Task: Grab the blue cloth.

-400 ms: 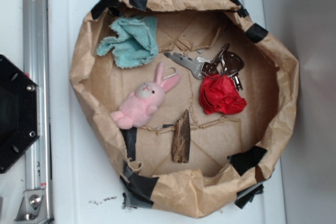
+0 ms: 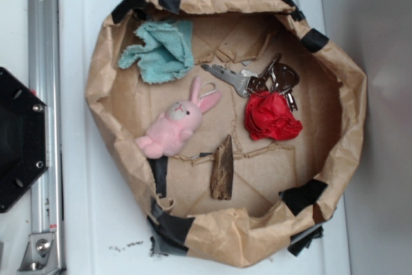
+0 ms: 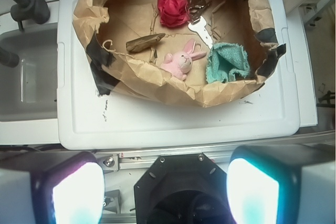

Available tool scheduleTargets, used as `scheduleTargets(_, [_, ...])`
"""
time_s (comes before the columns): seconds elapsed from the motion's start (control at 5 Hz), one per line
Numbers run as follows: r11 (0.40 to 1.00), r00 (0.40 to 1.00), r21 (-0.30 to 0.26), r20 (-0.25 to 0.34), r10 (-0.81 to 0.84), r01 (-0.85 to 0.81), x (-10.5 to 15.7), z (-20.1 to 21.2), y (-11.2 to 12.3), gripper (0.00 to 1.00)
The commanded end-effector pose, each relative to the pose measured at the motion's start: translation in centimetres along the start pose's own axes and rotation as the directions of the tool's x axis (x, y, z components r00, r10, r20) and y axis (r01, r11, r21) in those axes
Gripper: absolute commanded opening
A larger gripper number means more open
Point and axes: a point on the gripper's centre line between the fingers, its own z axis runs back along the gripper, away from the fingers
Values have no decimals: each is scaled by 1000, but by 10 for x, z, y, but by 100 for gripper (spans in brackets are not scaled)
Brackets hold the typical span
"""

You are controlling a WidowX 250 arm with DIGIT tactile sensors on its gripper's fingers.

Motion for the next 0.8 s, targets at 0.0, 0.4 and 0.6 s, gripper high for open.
scheduleTargets(0.0, [989,996,134,-62,-57,65,55,-57,34,100])
scheduleTargets(0.4, [958,952,69,-153,-264,277,89,-100,53,100])
scheduleTargets(0.6, [939,930,74,-183,-318,336,102,-123,50,100])
